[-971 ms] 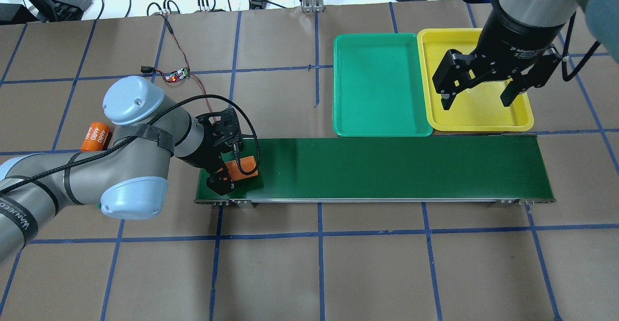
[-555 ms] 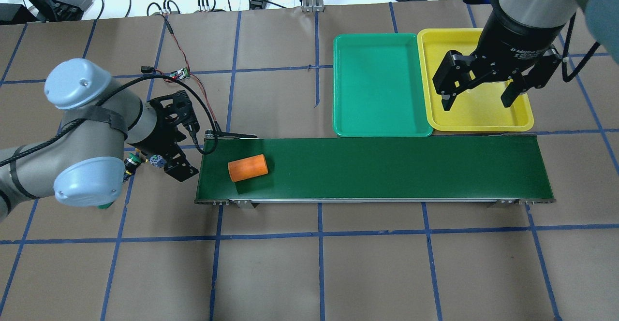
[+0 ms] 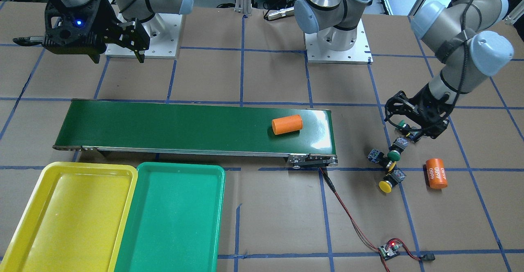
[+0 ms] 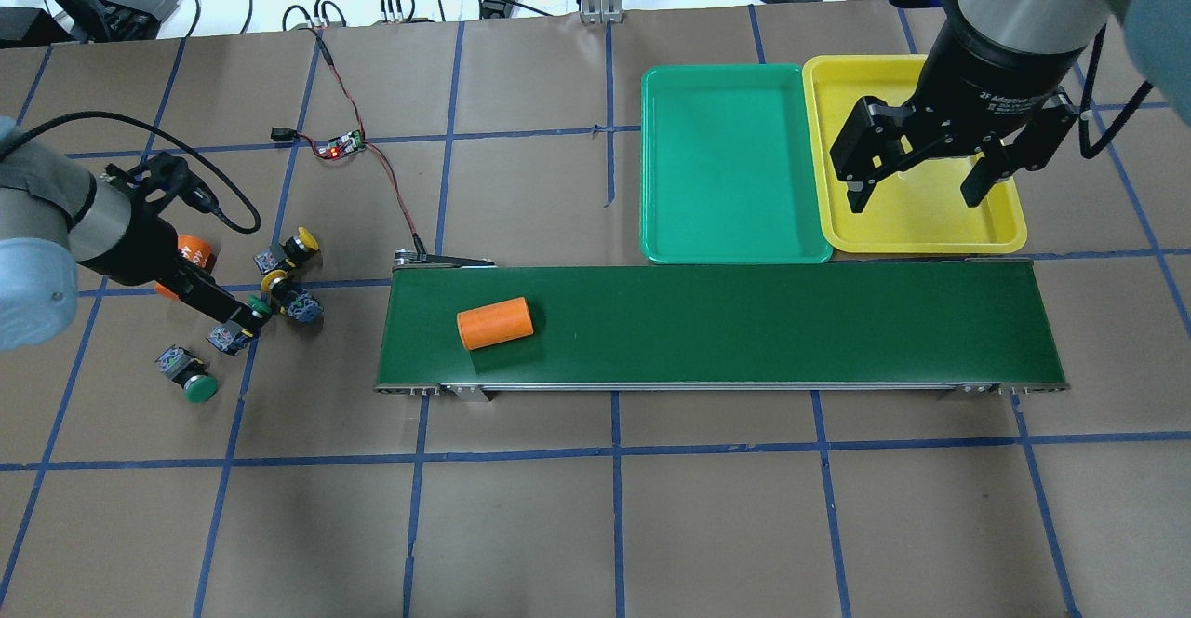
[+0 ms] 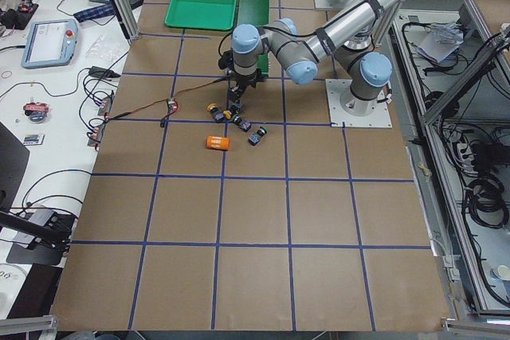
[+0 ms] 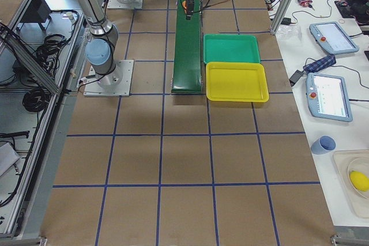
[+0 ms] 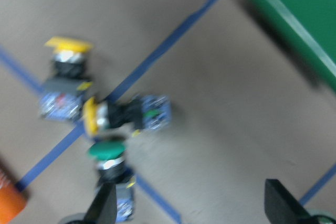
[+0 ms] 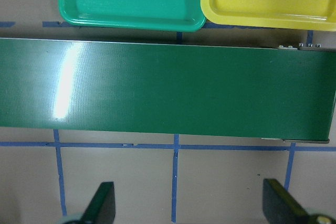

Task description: Sort buttons by color to trays

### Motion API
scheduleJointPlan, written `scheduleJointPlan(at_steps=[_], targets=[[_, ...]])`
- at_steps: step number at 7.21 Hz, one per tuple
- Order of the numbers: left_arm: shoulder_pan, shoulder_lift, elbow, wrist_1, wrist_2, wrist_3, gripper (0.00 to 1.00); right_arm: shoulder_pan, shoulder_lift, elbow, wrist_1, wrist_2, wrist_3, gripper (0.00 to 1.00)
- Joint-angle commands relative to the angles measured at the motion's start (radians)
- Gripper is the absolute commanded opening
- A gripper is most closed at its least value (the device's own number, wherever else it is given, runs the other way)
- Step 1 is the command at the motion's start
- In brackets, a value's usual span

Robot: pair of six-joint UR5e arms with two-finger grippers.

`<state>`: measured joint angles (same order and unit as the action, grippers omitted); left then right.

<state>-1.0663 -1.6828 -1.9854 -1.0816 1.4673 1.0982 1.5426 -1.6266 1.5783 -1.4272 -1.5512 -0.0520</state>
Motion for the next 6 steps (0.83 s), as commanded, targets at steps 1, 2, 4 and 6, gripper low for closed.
scheduleJointPlan(at_steps=[1,2,4,6], targets=[[0.02,-0.143,0.159,0.003,0.002,-0.194,1.0,0.001,0.025,-0.001,-0.048,0.008,-0.003,1.0],[0.026,-0.223,0.181,0.028,0.054,-0.309,1.0,0.001,0.025,-0.001,-0.082,0.006,-0.002,1.0],[0.029,-0.328,0.223,0.138,0.103,-0.447,1.0,0.001,0.019,-0.001,-0.076,0.003,-0.003,1.0],[0.031,-0.359,0.24,0.144,0.105,-0.457,1.0,0.001,0.027,0.0,-0.068,-0.007,-0.003,1.0]])
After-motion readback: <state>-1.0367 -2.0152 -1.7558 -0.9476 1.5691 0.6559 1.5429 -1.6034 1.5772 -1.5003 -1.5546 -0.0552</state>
